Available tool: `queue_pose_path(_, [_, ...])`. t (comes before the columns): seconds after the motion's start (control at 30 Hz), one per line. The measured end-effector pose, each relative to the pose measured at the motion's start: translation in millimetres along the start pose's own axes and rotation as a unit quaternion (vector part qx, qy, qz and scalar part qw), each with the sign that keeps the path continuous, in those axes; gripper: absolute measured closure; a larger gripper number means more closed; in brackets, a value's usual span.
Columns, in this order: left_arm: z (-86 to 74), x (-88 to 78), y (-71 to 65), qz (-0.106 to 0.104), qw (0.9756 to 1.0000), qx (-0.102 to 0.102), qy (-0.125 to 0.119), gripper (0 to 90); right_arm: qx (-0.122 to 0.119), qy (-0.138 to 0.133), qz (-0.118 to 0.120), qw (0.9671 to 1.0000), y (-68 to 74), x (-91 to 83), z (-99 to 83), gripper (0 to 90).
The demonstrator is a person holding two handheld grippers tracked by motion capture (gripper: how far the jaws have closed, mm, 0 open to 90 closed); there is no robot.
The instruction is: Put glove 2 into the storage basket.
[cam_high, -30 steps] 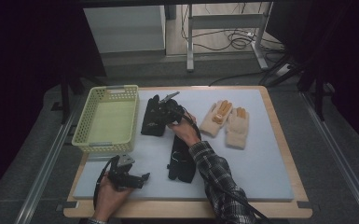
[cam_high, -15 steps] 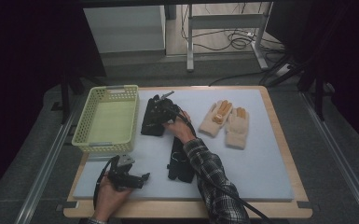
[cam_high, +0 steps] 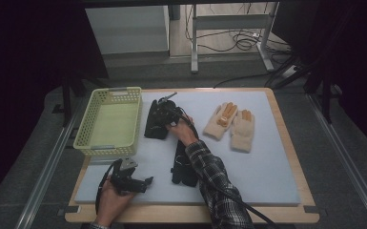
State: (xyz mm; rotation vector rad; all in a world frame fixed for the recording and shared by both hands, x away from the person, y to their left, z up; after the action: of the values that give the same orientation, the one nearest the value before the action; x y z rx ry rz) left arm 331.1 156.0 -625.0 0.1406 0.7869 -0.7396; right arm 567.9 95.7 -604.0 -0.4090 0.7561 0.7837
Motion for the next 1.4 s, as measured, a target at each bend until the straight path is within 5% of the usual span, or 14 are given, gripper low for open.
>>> queue_pose_path(0.33, [0.0, 0.0, 0.0, 0.0, 1.0, 0.0, 0.0, 2.5, -0.003, 0.002, -0.013, 0.9999, 4.1, -4.5, 0.4, 76.3])
queue_pose_path(0.53, [0.0, 0.0, 0.0, 0.0, 1.0, 0.0, 0.0, 2.5, 0.001, -0.016, 0.005, 0.9999, 6.9, -21.4, 2.9, 76.2])
queue_pose_path(0.83, [0.0, -0.1, 0.3, 0.001, 1.0, 0.002, 0.001, 2.6, -0.02, -0.041, 0.005, 0.9989, 16.9, -62.5, 5.1, 76.1])
queue_pose_path(1.4, [-0.2, 0.0, 0.2, 0.001, 1.0, 0.001, 0.001, 2.6, -0.009, -0.069, 0.016, 0.9974, 32.3, -137.6, -14.1, 75.5])
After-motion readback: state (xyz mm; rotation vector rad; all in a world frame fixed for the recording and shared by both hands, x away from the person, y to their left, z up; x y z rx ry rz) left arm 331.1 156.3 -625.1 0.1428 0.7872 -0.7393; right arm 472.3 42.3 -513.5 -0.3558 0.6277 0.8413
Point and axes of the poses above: each handheld gripper's, and its own axes: x roughly forward along the jaws, z roughly out of its top, y roughly to its left, the point moved 10 cm from there along x, roughly forward along the jaws, and after that the axes turned 8 degrees about -z, right-handed, at the moved point
